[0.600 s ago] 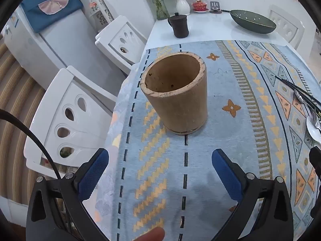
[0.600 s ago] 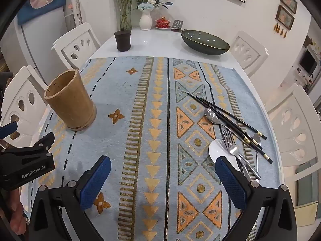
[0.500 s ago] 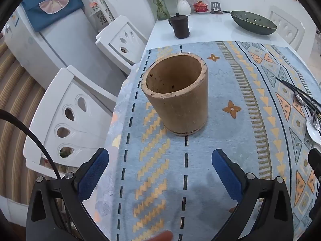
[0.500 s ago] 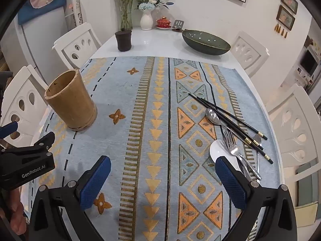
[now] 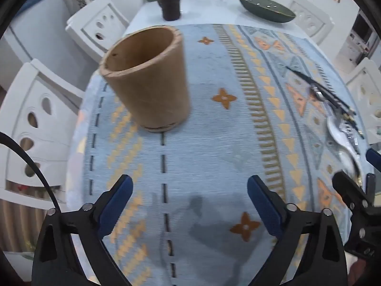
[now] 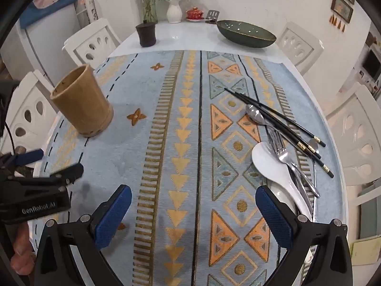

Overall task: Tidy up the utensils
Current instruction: 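Grasp the wooden cup with the left gripper and lift it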

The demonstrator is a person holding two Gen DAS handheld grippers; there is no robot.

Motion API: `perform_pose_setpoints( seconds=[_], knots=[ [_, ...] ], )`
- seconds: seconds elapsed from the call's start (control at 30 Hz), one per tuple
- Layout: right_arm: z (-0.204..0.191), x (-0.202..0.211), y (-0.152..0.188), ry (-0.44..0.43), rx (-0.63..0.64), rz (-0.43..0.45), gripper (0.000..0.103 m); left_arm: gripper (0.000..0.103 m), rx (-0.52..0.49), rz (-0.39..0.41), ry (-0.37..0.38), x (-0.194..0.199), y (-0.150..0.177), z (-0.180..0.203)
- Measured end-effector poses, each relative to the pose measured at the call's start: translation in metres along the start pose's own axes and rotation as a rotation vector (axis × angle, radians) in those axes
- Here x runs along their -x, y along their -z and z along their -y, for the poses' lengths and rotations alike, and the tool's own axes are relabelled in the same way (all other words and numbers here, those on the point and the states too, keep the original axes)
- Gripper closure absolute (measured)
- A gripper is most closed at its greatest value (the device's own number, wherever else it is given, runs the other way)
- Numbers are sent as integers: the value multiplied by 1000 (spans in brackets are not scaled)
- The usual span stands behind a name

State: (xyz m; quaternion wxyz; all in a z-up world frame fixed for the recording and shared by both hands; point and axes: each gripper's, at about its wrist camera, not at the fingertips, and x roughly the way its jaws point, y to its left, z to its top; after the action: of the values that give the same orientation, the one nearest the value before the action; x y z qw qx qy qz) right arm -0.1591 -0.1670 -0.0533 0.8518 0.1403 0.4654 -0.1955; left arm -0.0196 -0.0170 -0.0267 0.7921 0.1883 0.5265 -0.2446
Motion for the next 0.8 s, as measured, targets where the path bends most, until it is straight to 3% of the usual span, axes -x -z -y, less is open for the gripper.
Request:
perform_pose_setpoints(
  seconds=[0.23, 0.37, 0.47, 0.6, 0.67, 0.8],
  knots=[
    [-1, 24, -21, -8, 5, 103, 0, 8, 16, -4, 37, 15, -9, 6],
    [4, 21, -21, -16, -5, 98, 0, 8, 59, 6, 43, 14, -11, -6],
    [11, 20, -20, -14, -13, 97, 0, 8, 103, 57, 18, 20, -14, -17],
    [15, 20, -24, -21, -35, 101, 0, 7, 167, 117, 40, 25, -19, -43],
    [13, 20, -24, -22, -29, 103, 0, 7, 194, 152, 39, 19, -21, -54],
    [4, 13, -22, -7, 4, 88, 0, 7, 184, 229, -35, -14, -27, -61]
  ],
)
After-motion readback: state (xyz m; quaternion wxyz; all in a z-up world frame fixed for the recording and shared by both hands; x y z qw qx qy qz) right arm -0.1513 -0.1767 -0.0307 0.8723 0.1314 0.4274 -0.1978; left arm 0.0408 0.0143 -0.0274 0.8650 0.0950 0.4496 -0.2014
